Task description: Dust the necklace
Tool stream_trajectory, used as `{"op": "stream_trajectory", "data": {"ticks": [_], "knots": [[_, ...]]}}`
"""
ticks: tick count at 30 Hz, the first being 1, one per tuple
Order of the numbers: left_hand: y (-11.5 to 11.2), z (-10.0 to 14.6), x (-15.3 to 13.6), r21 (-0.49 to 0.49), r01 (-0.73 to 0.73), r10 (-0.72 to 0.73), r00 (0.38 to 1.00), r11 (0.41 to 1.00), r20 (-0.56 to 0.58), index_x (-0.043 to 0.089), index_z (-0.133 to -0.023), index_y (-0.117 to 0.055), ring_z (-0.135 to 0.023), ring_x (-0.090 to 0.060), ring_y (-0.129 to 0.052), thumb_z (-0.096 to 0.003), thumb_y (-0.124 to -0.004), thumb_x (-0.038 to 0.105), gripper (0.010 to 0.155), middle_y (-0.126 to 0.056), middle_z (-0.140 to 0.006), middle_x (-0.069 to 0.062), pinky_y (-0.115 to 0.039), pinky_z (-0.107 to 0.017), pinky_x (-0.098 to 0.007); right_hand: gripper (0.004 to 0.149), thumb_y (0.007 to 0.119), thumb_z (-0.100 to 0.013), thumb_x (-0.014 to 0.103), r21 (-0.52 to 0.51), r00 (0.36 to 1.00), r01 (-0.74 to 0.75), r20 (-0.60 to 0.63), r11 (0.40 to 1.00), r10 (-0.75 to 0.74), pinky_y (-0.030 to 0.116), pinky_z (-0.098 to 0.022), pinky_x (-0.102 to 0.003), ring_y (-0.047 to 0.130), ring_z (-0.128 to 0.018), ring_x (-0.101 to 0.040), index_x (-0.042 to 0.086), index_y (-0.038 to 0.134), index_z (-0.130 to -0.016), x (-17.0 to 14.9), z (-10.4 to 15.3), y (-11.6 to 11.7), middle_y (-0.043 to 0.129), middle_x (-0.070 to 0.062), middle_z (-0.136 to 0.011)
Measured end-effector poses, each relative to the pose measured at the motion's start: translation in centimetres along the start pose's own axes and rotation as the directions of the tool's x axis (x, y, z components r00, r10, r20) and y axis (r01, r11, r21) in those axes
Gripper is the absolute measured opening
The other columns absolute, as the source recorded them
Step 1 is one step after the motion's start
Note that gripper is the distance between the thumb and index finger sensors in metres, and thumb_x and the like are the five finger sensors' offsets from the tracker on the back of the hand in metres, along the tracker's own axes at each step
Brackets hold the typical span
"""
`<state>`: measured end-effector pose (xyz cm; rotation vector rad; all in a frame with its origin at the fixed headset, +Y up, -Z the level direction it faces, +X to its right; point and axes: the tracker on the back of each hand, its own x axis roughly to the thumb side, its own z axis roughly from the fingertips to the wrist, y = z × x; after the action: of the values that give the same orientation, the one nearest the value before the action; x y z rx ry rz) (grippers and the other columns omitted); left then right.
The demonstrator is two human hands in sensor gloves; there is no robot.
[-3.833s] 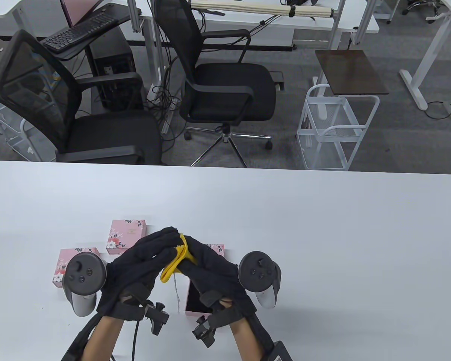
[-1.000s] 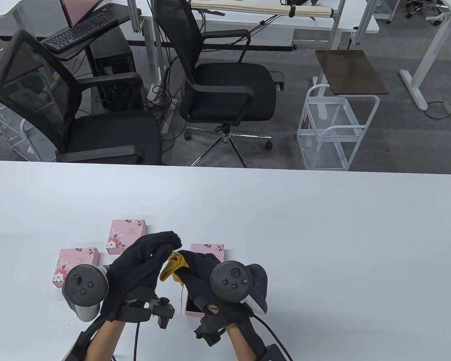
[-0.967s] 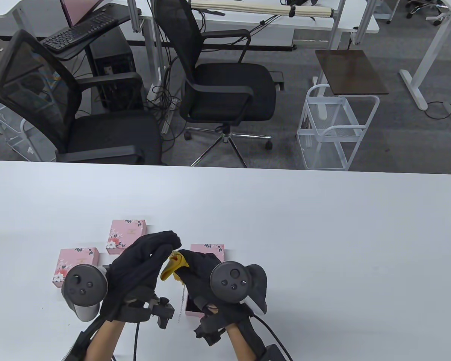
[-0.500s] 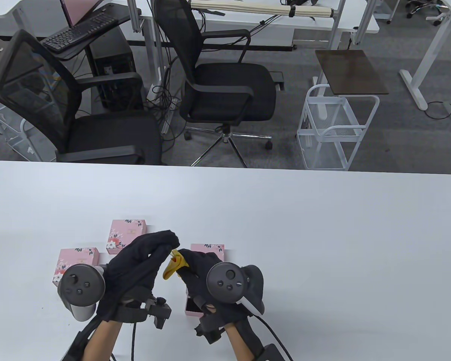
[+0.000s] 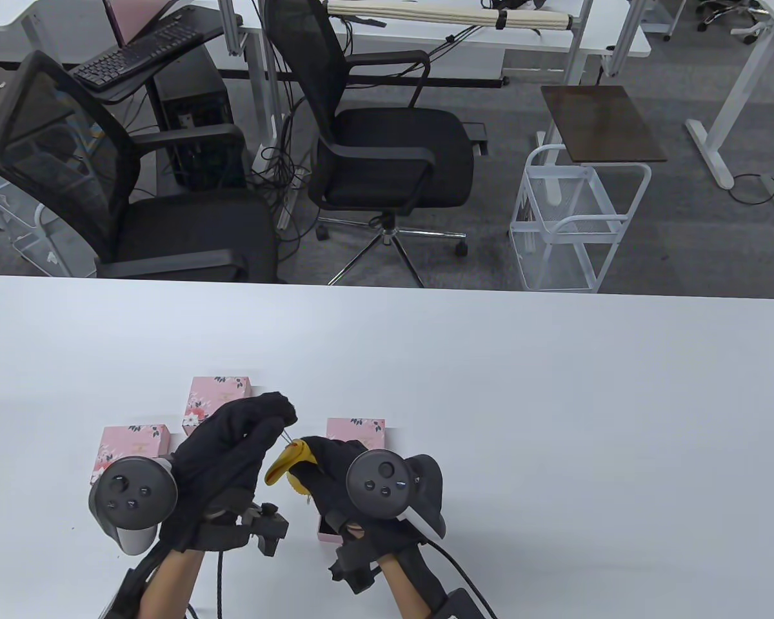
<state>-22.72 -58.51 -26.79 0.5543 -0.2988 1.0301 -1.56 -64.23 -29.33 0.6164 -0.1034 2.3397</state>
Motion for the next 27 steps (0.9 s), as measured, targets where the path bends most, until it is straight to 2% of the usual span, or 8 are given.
{"op": "stream_trajectory", "data": {"ticks": [3, 8, 11, 14, 18, 24, 27], "knots": [[0.0, 0.0, 0.0, -0.002, -0.004, 0.004, 1.000, 1.000, -0.002, 0.028, -0.086, -0.089, -0.078, -0.017, -0.097, -0.0472, -0.080, 0.045, 0.043, -0.107, -0.072, 0.006, -0.082, -0.060, -0.046, 0.039, 0.077, -0.063, 0.027, 0.005, 1.000, 0.000, 0.000, 1.000, 0.000, 0.074, -0.057, -0.054, 0.087, -0.073, -0.043, 0.014, 0.074, -0.100, 0.1, 0.0, 0.1, 0.087, -0.018, -0.090], [0.1, -0.1, -0.1, 0.005, -0.028, 0.028, 1.000, 1.000, -0.009, 0.029, -0.086, -0.089, -0.078, -0.018, -0.096, -0.0479, -0.080, 0.046, 0.043, -0.106, -0.073, 0.006, -0.082, -0.059, -0.046, 0.039, 0.077, -0.063, 0.037, 0.006, 1.000, 0.026, -0.016, 1.000, -0.026, 0.075, -0.055, -0.053, 0.090, -0.066, -0.040, 0.014, 0.078, -0.094, -0.3, -0.1, 0.7, 0.092, -0.015, -0.081], [0.3, 0.0, -0.1, 0.007, -0.027, 0.027, 1.000, 1.000, -0.005, 0.029, -0.085, -0.090, -0.078, -0.018, -0.097, -0.0482, -0.081, 0.046, 0.042, -0.107, -0.072, 0.006, -0.082, -0.059, -0.046, 0.039, 0.077, -0.063, 0.031, 0.053, 1.000, 0.012, -0.001, 0.999, -0.012, 0.074, -0.057, -0.054, 0.089, -0.071, -0.043, 0.014, 0.076, -0.098, 0.0, -0.2, 1.0, 0.089, -0.017, -0.087], [0.5, 0.0, 0.1, 0.009, -0.045, 0.045, 0.999, 0.999, -0.002, 0.028, -0.085, -0.092, -0.076, -0.017, -0.098, -0.0489, -0.081, 0.044, 0.041, -0.108, -0.070, 0.006, -0.082, -0.058, -0.045, 0.039, 0.077, -0.063, 0.027, 0.053, 1.000, -0.016, 0.002, 0.998, 0.016, 0.074, -0.057, -0.054, 0.088, -0.072, -0.043, 0.013, 0.074, -0.099, 0.2, -0.2, 1.3, 0.088, -0.018, -0.089], [0.7, 0.0, 0.2, 0.014, -0.046, 0.046, 0.999, 0.999, 0.001, 0.027, -0.087, -0.093, -0.076, -0.017, -0.098, -0.0505, -0.082, 0.041, 0.041, -0.109, -0.069, 0.005, -0.082, -0.058, -0.045, 0.040, 0.077, -0.063, 0.035, 0.031, 1.000, -0.002, -0.015, 1.000, 0.003, 0.076, -0.055, -0.052, 0.091, -0.065, -0.040, 0.012, 0.077, -0.095, 0.0, -0.1, 1.7, 0.092, -0.016, -0.081], [0.7, -0.1, 0.1, 0.004, -0.053, 0.053, 0.999, 0.999, 0.013, 0.025, -0.089, -0.092, -0.079, -0.018, -0.097, -0.0526, -0.082, 0.038, 0.040, -0.108, -0.072, 0.003, -0.082, -0.060, -0.046, 0.039, 0.077, -0.063, 0.026, 0.067, 1.000, 0.004, -0.020, 0.998, -0.003, 0.075, -0.056, -0.053, 0.088, -0.072, -0.043, 0.012, 0.074, -0.100, 0.0, -0.3, 2.2, 0.088, -0.020, -0.089], [0.9, -0.1, 0.1, 0.031, -0.064, 0.064, 0.998, 0.997, 0.008, 0.027, -0.089, -0.091, -0.078, -0.018, -0.097, -0.0521, -0.081, 0.040, 0.040, -0.108, -0.072, 0.005, -0.082, -0.060, -0.045, 0.039, 0.078, -0.063, 0.032, 0.082, 0.999, 0.000, -0.036, 0.997, 0.003, 0.077, -0.054, -0.051, 0.091, -0.066, -0.040, 0.012, 0.076, -0.096, -0.3, -0.3, 2.8, 0.092, -0.016, -0.082]]}}
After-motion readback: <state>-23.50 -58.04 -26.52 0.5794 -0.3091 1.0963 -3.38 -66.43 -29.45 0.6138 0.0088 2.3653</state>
